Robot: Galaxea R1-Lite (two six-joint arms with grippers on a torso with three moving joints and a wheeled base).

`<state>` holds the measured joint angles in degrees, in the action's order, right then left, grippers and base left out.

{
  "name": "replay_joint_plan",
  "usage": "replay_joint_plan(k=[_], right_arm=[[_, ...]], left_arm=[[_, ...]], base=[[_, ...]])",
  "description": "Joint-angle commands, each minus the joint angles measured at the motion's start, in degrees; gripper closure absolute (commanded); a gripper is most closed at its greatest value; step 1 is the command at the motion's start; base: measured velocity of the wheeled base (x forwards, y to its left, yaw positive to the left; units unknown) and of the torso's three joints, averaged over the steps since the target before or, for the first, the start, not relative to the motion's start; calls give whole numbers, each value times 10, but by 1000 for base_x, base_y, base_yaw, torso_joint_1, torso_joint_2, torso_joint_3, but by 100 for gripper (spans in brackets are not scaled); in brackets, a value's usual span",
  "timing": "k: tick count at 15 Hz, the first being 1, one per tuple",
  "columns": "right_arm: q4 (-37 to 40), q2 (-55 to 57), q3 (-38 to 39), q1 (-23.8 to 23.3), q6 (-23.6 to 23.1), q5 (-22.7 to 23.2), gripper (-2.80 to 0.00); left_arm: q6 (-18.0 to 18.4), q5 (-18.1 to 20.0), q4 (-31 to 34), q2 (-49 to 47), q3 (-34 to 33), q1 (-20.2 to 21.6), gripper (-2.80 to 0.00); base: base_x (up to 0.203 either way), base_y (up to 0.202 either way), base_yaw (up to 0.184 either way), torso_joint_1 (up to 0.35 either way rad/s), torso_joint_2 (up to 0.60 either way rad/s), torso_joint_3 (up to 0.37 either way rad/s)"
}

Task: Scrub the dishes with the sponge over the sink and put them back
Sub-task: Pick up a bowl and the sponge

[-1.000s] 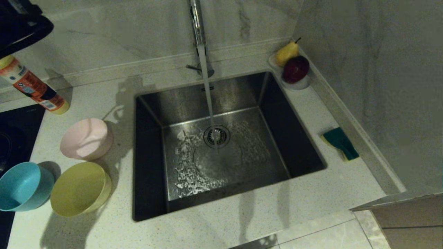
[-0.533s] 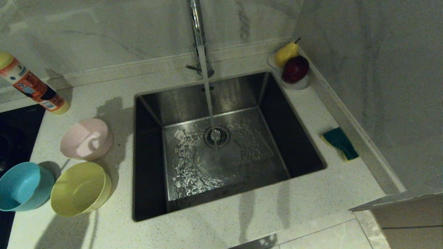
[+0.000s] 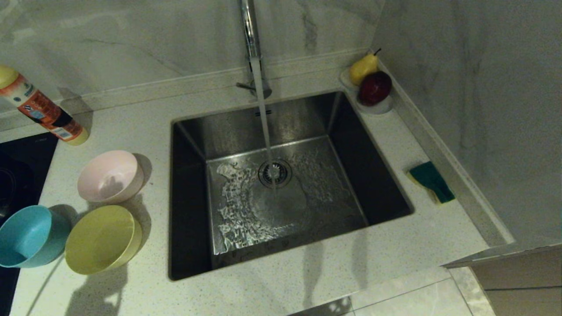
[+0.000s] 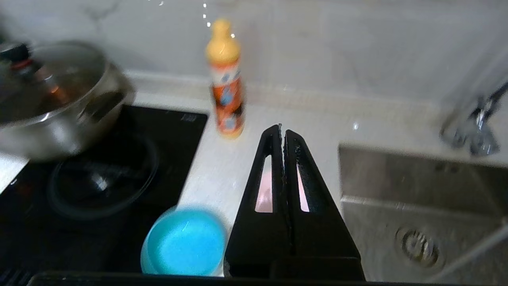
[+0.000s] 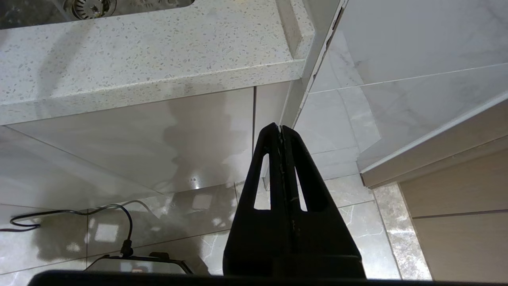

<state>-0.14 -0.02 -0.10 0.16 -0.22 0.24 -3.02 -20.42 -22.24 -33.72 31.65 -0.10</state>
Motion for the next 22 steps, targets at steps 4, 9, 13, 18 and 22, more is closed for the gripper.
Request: replay_joint_plan(k=[4, 9, 13, 18, 22], right_arm=[[0, 0, 0, 0, 0, 0, 0], [0, 0, 0, 0, -1, 0, 0], [0, 0, 0, 0, -1, 0, 0], [0, 0, 0, 0, 0, 0, 0], [0, 0, 0, 0, 0, 0, 0]], left_arm=[[15, 49, -8, 210, -226, 7, 0], [61, 137, 75, 340, -336, 3, 0], [24, 197, 177, 337, -338, 2, 0], [49, 199, 173, 336, -339, 2, 0], [51, 200, 172, 336, -339, 3, 0]], base=[[0, 0, 0, 0, 0, 0], [0, 0, 0, 0, 0, 0], [0, 0, 0, 0, 0, 0], [0, 0, 0, 0, 0, 0], [0, 0, 0, 0, 0, 0]])
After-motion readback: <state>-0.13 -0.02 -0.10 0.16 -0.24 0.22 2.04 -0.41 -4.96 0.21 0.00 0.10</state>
